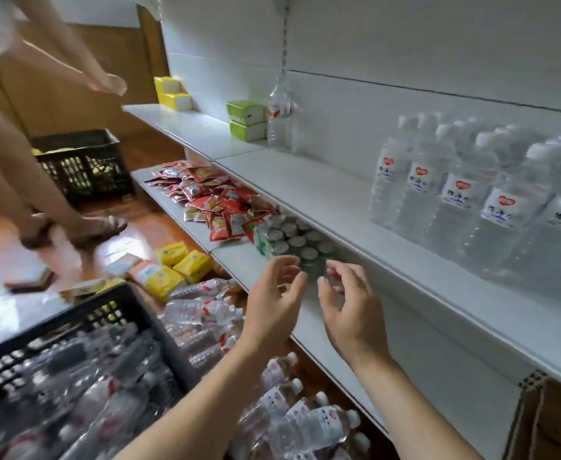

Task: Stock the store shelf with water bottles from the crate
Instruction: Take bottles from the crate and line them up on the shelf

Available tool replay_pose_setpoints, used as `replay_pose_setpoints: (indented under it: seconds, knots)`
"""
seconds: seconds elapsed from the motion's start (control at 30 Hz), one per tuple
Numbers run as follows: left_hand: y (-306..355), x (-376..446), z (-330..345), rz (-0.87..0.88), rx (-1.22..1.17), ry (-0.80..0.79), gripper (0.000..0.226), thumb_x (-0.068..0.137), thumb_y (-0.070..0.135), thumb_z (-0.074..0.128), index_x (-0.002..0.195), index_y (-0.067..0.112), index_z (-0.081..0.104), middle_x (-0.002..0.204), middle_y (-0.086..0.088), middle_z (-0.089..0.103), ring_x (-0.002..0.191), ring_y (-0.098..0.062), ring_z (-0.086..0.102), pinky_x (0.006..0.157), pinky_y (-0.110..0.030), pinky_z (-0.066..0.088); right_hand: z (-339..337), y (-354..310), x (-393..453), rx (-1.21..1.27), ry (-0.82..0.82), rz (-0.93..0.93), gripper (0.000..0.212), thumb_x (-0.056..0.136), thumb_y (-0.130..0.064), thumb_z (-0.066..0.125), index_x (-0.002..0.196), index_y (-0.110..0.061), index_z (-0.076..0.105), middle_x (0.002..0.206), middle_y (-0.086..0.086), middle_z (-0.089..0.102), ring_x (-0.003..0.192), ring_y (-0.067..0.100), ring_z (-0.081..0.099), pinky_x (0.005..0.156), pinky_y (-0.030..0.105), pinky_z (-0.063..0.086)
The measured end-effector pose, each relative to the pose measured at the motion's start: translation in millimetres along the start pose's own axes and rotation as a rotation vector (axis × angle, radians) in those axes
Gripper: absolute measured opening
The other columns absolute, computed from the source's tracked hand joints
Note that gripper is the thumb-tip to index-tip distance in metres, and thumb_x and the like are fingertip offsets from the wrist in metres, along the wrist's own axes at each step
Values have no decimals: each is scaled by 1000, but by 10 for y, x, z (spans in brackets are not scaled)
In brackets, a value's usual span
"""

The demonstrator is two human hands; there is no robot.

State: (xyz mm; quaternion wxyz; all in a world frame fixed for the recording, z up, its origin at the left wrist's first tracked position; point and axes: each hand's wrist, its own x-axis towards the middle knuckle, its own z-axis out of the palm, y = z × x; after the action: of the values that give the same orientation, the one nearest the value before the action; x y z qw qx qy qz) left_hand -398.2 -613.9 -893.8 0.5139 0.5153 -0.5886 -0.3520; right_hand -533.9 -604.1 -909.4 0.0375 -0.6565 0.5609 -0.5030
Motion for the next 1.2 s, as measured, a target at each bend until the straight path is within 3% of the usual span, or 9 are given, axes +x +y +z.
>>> replay_pose_setpoints:
  seconds: [0.13, 0.23, 0.33, 0.47, 0.57, 0.73, 0.87, 1.03, 1.2]
  knots:
    - [-368, -104, -781, -90, 72, 139, 17, 95, 24, 63, 112, 25, 60, 97, 11, 71, 91, 0, 67, 84, -27, 55, 801, -515, -274, 148, -245, -89, 25, 97, -23, 57, 117, -12, 68, 109, 0, 65, 98, 15, 65, 84, 35, 56]
    - [-674, -201, -1402, -180, 166, 244, 11, 96, 27, 62, 106, 29, 59, 92, 13, 70, 86, 3, 65, 79, -21, 51, 1338, -864, -527, 196, -403, -187, 32, 96, -25, 50, 117, -10, 68, 109, 3, 66, 102, 20, 63, 90, 37, 53]
    - [-946, -318, -1889, -327, 263, 265, 13, 96, 27, 57, 109, 29, 59, 90, 12, 68, 86, -3, 65, 75, -22, 48, 1743, -1092, -726, 196, -504, -224, 31, 93, -24, 51, 116, -11, 68, 109, 6, 67, 104, 18, 58, 94, 19, 41]
    - [-1430, -480, -2525, -545, 422, 191, 21, 98, 28, 51, 115, 23, 61, 103, 4, 69, 96, -18, 65, 81, -30, 49, 2337, -1302, -1007, 140, -717, -107, 39, 92, -35, 51, 121, -13, 65, 115, 1, 64, 108, 18, 59, 96, 29, 46]
    - [-1788, -521, -2998, -669, 499, 157, 30, 97, 24, 48, 125, 19, 58, 122, -4, 67, 105, -25, 64, 89, -37, 53, 2730, -1384, -1135, 51, -865, -31, 44, 99, -33, 53, 139, -14, 54, 134, 1, 57, 124, 18, 52, 105, 30, 41]
    - [-2383, -338, -3599, -778, 637, 118, 54, 94, 26, 53, 145, 14, 43, 148, -9, 44, 132, -29, 47, 109, -42, 42, 3463, -1454, -1193, -69, -1053, 160, 62, 101, -37, 49, 155, -15, 28, 155, 5, 38, 141, 23, 38, 112, 33, 32]
    - [-2722, -117, -3724, -723, 819, -112, 68, 91, 41, 60, 150, 18, 34, 153, -8, 37, 141, -32, 32, 114, -49, 36, 4065, -1410, -1198, -89, -1105, 287, 72, 99, -37, 52, 158, -13, 18, 158, 11, 33, 144, 27, 34, 114, 34, 30]
    - [-2916, 13, -3796, -681, 1074, -124, 52, 88, 43, 62, 134, 21, 48, 141, -4, 41, 130, -33, 35, 95, -52, 45, 4519, -1314, -1218, -53, -1073, 495, 79, 95, -32, 59, 159, -22, 14, 151, 12, 45, 136, 31, 45, 109, 35, 37]
    - [-3055, 28, -3642, -615, 1272, -233, 60, 85, 49, 66, 134, 20, 47, 139, -9, 42, 121, -32, 51, 94, -50, 41, 4726, -1301, -1210, 56, -944, 694, 68, 87, -10, 54, 150, -25, 35, 133, 6, 59, 122, 31, 54, 103, 34, 42]
